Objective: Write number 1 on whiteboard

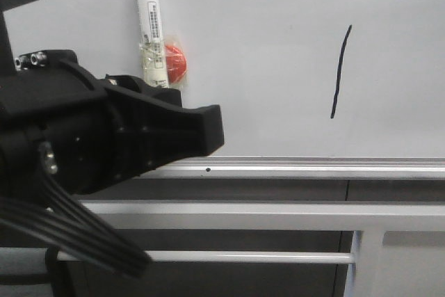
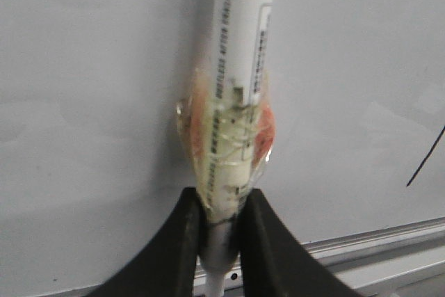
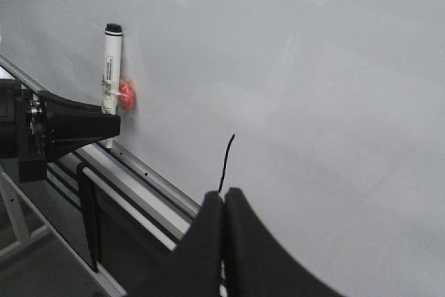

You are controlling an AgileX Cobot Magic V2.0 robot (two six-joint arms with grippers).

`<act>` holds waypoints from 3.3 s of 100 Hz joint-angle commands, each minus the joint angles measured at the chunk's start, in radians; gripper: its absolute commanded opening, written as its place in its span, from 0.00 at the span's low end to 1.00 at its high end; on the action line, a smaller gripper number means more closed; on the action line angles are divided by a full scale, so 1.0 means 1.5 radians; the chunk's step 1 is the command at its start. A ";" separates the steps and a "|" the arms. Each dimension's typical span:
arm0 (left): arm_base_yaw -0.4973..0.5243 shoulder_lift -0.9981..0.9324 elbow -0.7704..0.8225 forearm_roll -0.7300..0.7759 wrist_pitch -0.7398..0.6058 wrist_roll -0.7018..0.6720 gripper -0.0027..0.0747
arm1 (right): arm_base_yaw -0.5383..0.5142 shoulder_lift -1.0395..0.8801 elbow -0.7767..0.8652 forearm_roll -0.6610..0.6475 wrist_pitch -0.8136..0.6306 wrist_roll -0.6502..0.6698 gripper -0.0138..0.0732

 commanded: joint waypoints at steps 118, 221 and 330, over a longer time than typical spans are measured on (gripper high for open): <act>-0.007 -0.011 -0.004 -0.001 -0.112 -0.007 0.51 | -0.004 0.008 -0.017 0.000 -0.053 -0.009 0.09; -0.104 -0.365 0.035 -0.190 -0.139 0.502 0.01 | -0.004 -0.157 0.116 0.099 -0.137 -0.009 0.09; -0.104 -0.654 0.035 -0.227 0.149 0.765 0.01 | -0.004 -0.161 0.287 0.122 -0.349 -0.011 0.09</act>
